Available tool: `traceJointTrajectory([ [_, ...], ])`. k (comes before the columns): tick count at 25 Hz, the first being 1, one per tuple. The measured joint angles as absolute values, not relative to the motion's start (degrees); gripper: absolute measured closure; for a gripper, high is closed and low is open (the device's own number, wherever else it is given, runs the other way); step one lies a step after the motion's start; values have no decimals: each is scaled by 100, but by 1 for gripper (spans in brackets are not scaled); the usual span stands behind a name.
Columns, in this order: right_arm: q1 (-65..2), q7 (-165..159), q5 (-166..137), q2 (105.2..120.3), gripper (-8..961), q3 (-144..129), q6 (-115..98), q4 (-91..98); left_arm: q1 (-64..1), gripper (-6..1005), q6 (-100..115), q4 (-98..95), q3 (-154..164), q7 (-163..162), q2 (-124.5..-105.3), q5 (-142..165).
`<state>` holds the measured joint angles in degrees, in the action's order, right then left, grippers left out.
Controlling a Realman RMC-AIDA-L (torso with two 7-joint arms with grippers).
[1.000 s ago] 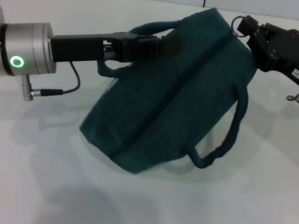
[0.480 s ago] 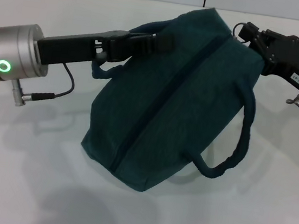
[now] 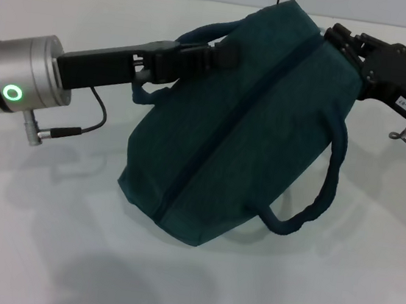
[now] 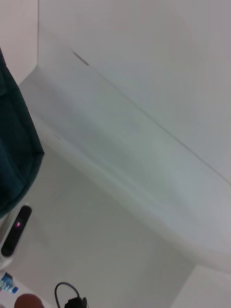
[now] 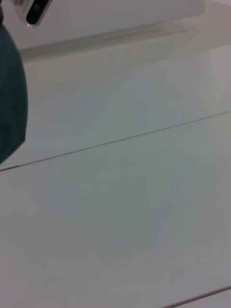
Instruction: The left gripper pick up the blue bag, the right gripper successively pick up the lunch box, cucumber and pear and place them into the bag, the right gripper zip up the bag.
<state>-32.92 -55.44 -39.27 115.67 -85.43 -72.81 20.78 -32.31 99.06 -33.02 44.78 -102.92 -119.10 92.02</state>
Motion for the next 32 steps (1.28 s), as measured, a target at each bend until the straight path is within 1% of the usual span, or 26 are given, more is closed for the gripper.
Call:
traceJointTrajectory([
  [8, -3200, -5763, -3910, 11540, 781, -8342, -7180, 2027, -3284, 944, 9487, -3253, 4501, -10292, -11948, 9231],
  [11, -3095, -5764, -3917, 11515, 560, -8204, -7173, 2011, -3317, 944, 9330, -3189, 4549, -10283, -11959, 9231],
  [14, -2945, -5764, -3943, 11472, 406, -8005, -7177, 2028, -3438, 946, 9163, -3033, 4653, -10249, -11962, 9214],
  [15, -2853, -5763, -3941, 11427, 355, -7922, -7194, 2045, -3502, 946, 9119, -2965, 4685, -10229, -11964, 9211],
  [20, -2691, -5765, -3941, 11338, 270, -7695, -7260, 2060, -3743, 946, 8944, -2688, 4800, -10140, -11975, 9196],
  [26, -2625, -5757, -3928, 11317, 167, -7603, -7274, 2036, -3939, 945, 8692, -2537, 4906, -10098, -11995, 9185],
  [30, -2616, -5743, -3937, 11326, 166, -7571, -7280, 2016, -4049, 945, 8260, -2332, 4943, -10082, -11996, 9177],
  [32, -2613, -5732, -3934, 11332, 166, -7572, -7296, 2015, -4047, 928, 8116, -2298, 4943, -10082, -11994, 9177],
])
